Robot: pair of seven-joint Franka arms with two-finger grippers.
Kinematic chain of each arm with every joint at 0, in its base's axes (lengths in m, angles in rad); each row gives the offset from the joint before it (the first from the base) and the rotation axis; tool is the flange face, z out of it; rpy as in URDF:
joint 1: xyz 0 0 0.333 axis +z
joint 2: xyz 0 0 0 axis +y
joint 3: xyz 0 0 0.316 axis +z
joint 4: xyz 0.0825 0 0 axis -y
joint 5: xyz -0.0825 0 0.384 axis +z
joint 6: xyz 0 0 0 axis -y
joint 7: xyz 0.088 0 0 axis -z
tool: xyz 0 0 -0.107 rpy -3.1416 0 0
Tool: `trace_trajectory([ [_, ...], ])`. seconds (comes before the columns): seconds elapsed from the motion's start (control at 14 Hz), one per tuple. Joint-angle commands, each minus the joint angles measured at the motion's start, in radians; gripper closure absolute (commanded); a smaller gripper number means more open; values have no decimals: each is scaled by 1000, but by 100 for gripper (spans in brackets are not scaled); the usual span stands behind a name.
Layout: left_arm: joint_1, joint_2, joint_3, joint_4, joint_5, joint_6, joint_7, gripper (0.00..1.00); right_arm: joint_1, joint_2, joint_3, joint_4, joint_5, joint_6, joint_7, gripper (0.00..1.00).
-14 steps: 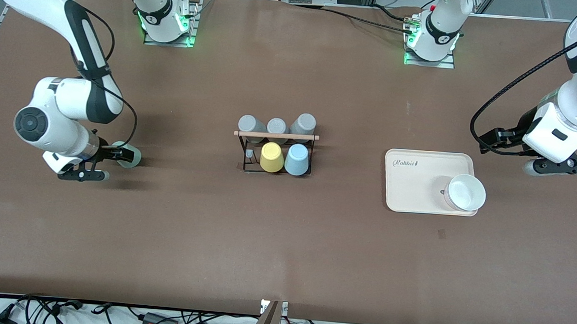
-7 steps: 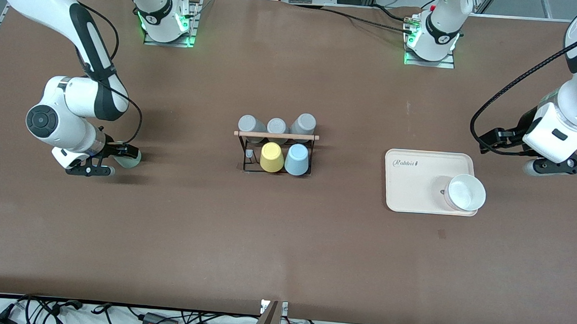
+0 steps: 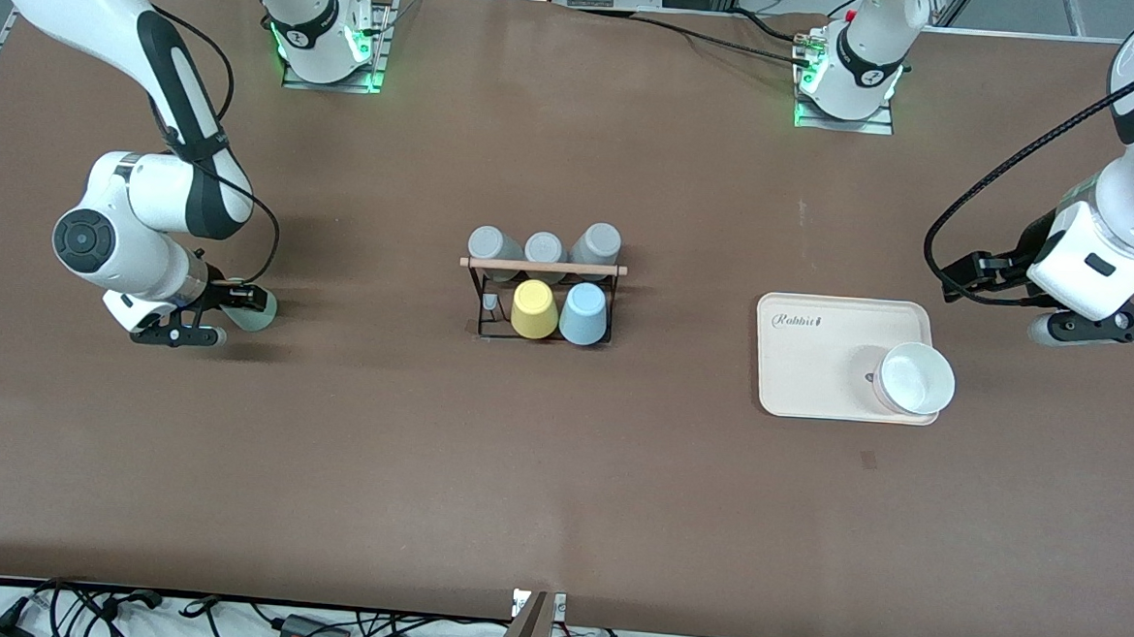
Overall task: Hang scattered cups on rack with three cups
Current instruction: 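Close the right gripper around the teal cup, then carry the teal cup with the right gripper to the rack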
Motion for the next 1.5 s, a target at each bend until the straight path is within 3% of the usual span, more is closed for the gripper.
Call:
trace_trajectory([
  [0.0, 9, -28, -4, -27, -17, 14, -3, 0, 10, -49, 6, 26, 5, -39, -8, 76],
  [0.14, 9, -28, -4, -27, -17, 14, -3, 0, 43, -66, 23, 126, 12, -175, -9, 77],
  [0.36, 8, -28, -4, -27, -17, 14, -3, 0, 108, -51, 49, 370, 17, -428, 27, 77],
  [0.57, 9, -28, -4, -27, -17, 14, -3, 0, 220, -9, 49, 518, 18, -534, 190, 77],
  [0.93, 9, -28, -4, -27, -17, 14, -3, 0, 434, 54, 51, 602, 53, -524, 608, 77],
  [1.07, 9, -28, -4, -27, -17, 12, -3, 0, 469, 81, 49, 633, 157, -525, 640, 77],
  [1.43, 9, -28, -4, -27, -17, 12, -3, 0, 498, 97, 49, 650, 173, -521, 674, 77],
])
